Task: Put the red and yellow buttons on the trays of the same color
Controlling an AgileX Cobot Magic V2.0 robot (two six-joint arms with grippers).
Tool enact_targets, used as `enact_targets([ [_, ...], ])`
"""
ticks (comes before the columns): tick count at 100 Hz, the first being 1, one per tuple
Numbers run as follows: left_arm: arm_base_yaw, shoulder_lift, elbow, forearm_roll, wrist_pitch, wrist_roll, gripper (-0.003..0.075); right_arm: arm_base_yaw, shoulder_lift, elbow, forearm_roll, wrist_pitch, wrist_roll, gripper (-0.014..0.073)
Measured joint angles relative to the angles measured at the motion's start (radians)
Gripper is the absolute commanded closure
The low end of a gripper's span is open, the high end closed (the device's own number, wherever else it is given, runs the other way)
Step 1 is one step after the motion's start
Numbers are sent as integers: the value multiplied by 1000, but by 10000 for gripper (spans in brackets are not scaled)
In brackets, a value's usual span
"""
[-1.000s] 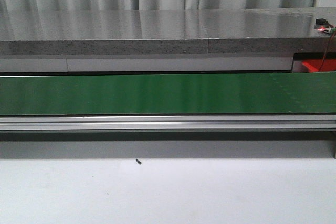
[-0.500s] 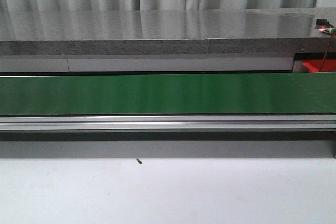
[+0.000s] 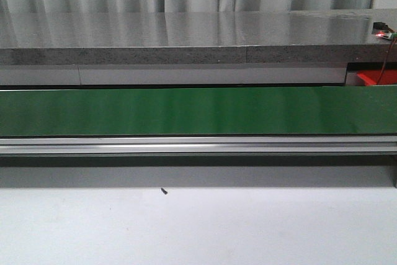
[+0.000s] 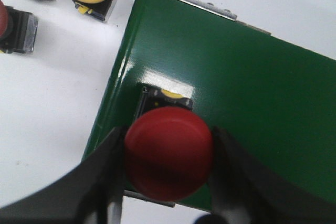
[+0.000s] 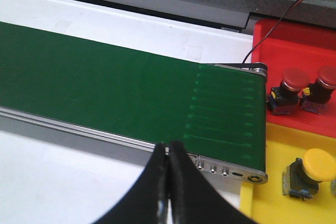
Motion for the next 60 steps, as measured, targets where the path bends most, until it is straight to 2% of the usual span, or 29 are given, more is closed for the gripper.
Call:
enact_targets([
  [29,-2,42,0,-2,-8,22,715,0,0,0,0,0,0,662],
  [34,-2,47,0,-5,-8,28,694,0,0,0,0,0,0,662],
  [45,-2,49,0,-26,-8,51,559,0,0,0,0,0,0,662],
  [60,-2,49,0,-70,-2,82,253,0,0,0,0,0,0,662],
])
